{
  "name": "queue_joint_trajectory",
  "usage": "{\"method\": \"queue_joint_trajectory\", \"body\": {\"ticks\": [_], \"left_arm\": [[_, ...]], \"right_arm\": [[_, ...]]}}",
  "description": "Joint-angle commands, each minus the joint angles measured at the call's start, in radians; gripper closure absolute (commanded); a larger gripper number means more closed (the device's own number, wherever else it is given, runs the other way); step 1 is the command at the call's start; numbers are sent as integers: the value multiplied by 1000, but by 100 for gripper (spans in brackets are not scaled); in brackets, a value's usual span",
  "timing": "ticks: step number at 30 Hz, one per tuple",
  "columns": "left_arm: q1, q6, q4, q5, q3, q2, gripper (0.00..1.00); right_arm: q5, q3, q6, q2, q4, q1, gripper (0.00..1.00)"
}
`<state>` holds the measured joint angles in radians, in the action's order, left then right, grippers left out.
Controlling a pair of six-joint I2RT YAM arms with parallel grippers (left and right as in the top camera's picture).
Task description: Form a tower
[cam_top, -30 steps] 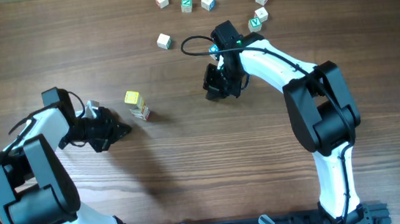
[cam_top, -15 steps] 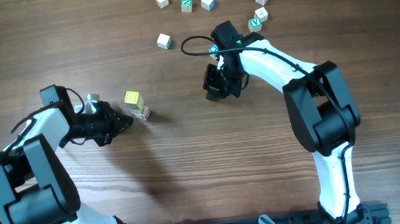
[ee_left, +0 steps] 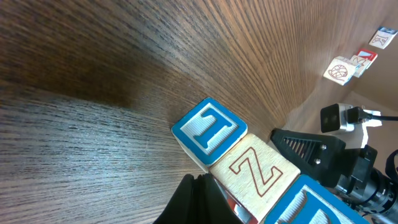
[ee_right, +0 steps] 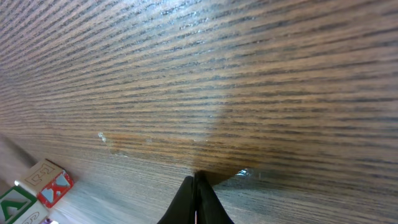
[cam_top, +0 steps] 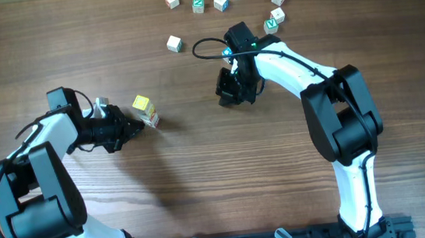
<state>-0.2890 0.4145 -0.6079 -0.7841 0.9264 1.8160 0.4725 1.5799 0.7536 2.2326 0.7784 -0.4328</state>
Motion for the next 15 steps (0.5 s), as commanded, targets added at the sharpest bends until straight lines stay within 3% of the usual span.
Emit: {"method": "queue_joint_trajectory", "body": {"ticks": [1, 8, 15], "left_arm": [[3, 13, -1, -18, 4, 13, 96], [3, 5, -103, 37, 4, 13, 96], [4, 40, -79, 33, 4, 13, 96]], "right_arm": [[-110, -17, -21, 35, -3, 6, 96], [-110, -17, -21, 35, 0, 6, 96], [-110, -17, -20, 35, 0, 6, 96]]}}
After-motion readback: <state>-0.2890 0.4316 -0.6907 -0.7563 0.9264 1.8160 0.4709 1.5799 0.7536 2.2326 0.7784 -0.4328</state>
